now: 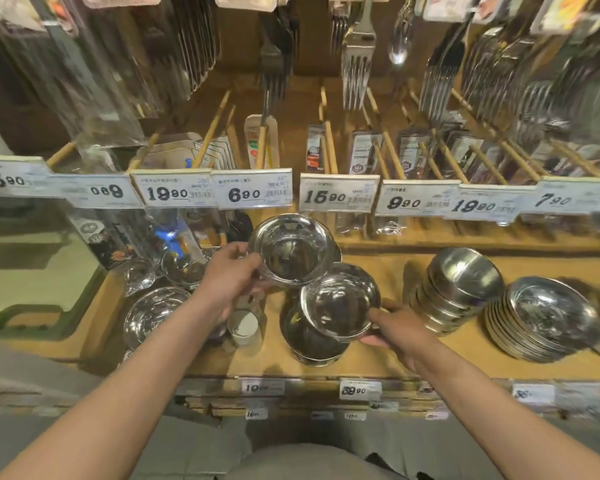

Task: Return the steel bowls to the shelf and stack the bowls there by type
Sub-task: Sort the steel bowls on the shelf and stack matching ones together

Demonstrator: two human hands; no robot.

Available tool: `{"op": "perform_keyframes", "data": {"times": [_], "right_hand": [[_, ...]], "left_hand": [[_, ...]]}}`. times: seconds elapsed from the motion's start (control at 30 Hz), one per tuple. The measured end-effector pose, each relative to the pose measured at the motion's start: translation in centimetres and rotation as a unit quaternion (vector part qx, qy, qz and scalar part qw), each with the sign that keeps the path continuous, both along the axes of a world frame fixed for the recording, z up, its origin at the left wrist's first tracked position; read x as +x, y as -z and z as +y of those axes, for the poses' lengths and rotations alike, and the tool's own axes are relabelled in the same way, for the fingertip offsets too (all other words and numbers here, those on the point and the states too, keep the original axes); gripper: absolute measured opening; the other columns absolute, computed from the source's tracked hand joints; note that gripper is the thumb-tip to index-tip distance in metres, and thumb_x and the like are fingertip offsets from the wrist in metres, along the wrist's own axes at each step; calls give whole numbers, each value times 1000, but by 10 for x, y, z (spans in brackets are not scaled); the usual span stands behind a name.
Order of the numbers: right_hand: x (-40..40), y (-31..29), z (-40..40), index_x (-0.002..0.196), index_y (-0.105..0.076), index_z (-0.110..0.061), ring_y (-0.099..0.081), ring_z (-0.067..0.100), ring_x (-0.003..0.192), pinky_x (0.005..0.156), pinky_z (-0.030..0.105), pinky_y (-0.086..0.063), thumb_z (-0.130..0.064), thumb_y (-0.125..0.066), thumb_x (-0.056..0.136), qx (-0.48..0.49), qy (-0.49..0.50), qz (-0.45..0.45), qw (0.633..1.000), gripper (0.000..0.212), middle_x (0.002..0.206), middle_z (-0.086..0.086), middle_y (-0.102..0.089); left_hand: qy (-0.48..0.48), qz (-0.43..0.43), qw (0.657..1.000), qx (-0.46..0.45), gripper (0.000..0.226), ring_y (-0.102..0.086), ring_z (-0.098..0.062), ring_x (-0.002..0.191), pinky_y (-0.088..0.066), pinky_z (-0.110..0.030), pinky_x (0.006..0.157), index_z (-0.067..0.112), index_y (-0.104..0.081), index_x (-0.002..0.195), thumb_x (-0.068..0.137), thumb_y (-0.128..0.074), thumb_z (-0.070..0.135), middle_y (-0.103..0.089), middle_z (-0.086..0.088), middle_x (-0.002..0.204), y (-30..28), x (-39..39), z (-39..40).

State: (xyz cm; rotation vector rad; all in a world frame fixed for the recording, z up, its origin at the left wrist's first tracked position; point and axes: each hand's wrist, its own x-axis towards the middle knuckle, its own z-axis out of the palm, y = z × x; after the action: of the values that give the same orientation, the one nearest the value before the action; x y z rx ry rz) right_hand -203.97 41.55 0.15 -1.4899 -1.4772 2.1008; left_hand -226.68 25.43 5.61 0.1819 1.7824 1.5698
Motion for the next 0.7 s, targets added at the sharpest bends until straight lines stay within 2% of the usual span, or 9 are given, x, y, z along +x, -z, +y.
{"op": "perform_keyframes", "data": {"times": [0.07,0.13,0.23,0.3,0.47,0.6,0.7], "right_hand": [[-7,2,-2,113,-66,-7,-77,32,87,73,37,-64,-3,-71,89,5,-46,-6,999,24,88,14,-79],[-13,6,-4,120,-65,-7,-76,35,90,82,43,-63,-1,-69,90,21,-71,-18,997,31,92,17,-78],[-18,11,-6,125,-65,-9,-77,32,83,73,39,-64,-2,-65,92,42,-94,-30,994,34,96,18,-77],[-17,15,-6,125,-65,-8,-77,31,80,69,39,-65,-3,-65,91,59,-102,-39,992,35,101,17,-76],[-14,19,-5,124,-56,-4,-77,33,83,77,46,-63,-4,-71,88,46,-84,-46,994,40,111,23,-69],[-6,4,-1,125,-54,-12,-71,19,89,61,31,-63,-31,-77,87,62,-69,-62,994,48,110,12,-67],[11,-16,10,120,-60,-14,-69,17,93,62,28,-62,-38,-68,93,95,-56,-66,992,36,107,7,-67]], "left_hand": [[-15,-4,1000,2,18,-77,-36,86,-61,-47,86,2,-64,110,93,-61,-2,-77,-22,94,1,0,-7],[-31,-12,999,4,17,-77,-36,85,-63,-45,83,0,-64,107,92,-60,-4,-76,-22,93,0,1,-14],[-34,-16,999,-2,21,-78,-34,79,-64,-31,60,1,-62,112,92,-59,-5,-75,-25,99,-5,6,-21],[-42,-19,999,-9,21,-78,-30,74,-62,-26,55,3,-60,112,93,-60,-5,-74,-23,99,-7,8,-23],[-34,-45,998,-1,21,-78,-29,74,-60,-25,54,2,-62,112,93,-61,-4,-76,-22,95,-1,18,-24],[-6,-34,999,-22,21,-77,-30,77,-63,-30,59,4,-62,113,93,-63,-1,-78,-18,88,4,33,-17],[16,-52,998,-30,28,-73,-33,81,-63,-30,56,3,-59,122,95,-62,1,-74,-28,101,-1,48,-1]]}}
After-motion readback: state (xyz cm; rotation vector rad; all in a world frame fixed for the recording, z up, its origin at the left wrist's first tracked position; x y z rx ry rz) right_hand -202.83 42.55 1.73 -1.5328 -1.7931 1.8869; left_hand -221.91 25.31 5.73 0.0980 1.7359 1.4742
